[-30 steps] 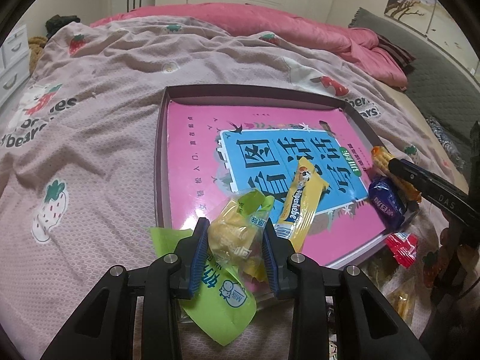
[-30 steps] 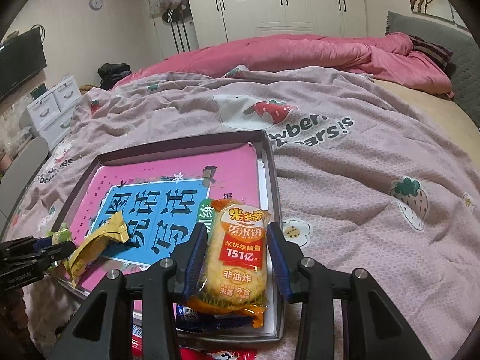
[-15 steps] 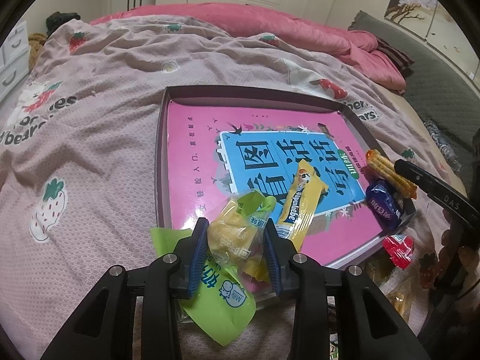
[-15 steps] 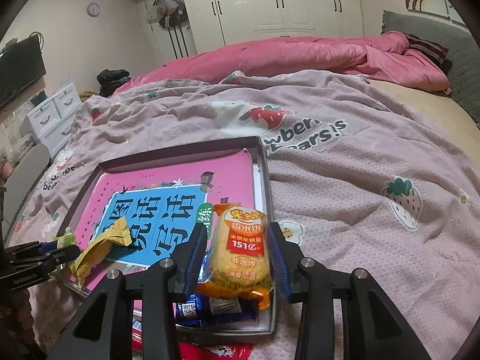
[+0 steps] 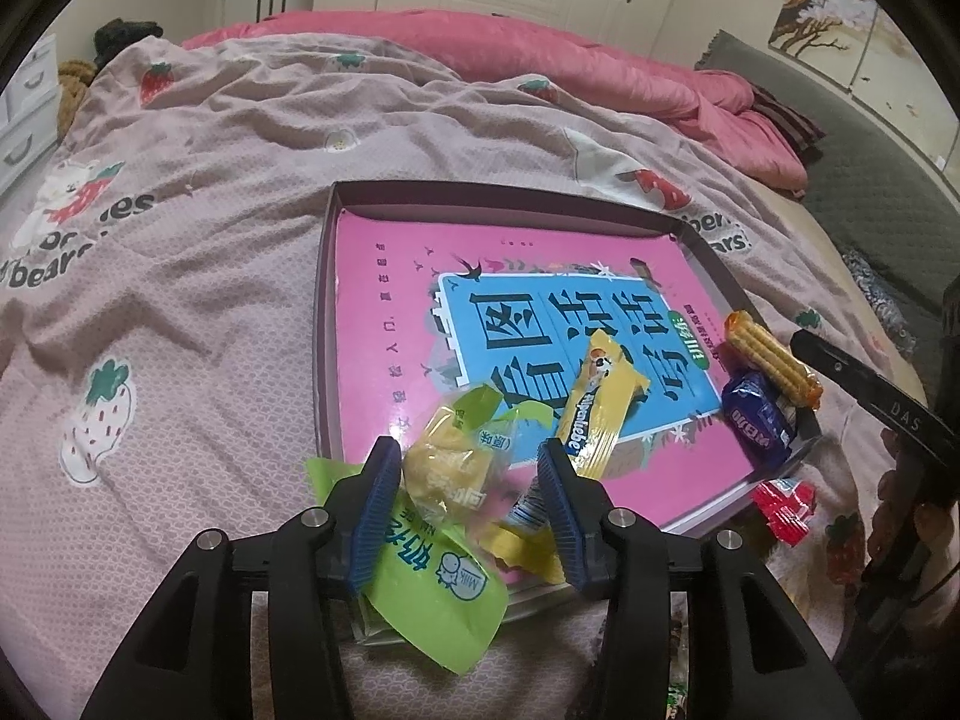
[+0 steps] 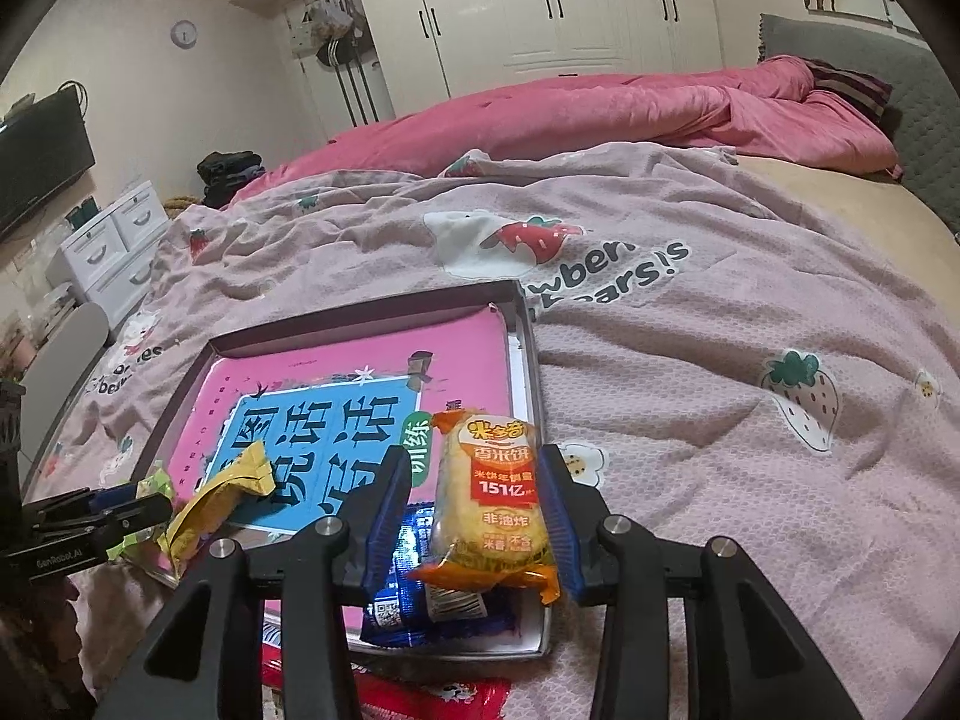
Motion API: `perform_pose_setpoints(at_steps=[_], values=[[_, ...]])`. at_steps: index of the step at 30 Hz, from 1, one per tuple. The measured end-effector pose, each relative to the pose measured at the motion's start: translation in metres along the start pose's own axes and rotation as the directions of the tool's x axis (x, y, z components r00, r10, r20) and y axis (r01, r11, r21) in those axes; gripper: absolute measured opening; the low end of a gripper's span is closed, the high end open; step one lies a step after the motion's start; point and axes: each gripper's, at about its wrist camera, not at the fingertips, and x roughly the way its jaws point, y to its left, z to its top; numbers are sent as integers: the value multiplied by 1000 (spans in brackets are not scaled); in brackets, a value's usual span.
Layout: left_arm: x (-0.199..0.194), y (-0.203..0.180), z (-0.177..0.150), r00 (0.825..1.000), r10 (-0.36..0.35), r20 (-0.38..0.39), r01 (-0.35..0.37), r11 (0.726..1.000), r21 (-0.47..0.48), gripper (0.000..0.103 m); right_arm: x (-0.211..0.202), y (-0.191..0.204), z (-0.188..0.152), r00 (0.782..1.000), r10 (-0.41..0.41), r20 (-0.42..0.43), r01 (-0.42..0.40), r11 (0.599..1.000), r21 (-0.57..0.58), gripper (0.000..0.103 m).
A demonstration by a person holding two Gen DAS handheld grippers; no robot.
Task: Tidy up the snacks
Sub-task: 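Carry green pastry bag into tray with left tool while right carries rice-cracker packet, then open both tools to release the two snacks onto the workbook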
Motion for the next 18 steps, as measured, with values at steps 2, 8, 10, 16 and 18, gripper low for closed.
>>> perform_pose_setpoints(at_steps=[2, 8, 10, 16, 18], values=[[-1, 0, 0, 1000, 0, 3, 0, 1000, -2, 49, -1, 1, 0, 1000, 1, 3, -1, 1000, -3, 47], [-7, 1, 2, 1000, 2, 19, -1, 1000, -7, 55, -4, 2, 0, 1000, 3, 5, -3, 1000, 0, 49], [-8, 2, 3, 1000, 4, 23, -4, 1000, -9, 56, -5, 1, 0, 1000, 2, 5, -2, 1000, 2, 49], [-15, 2, 5, 999, 8, 43, -8, 1000, -3, 68, -6, 1, -1, 1000, 3, 5, -3, 1000, 2, 55], [-17, 1, 5, 999, 10, 51, -10, 1000, 2, 69, -6, 0, -1, 1000, 4, 5, -4, 1000, 0, 55]])
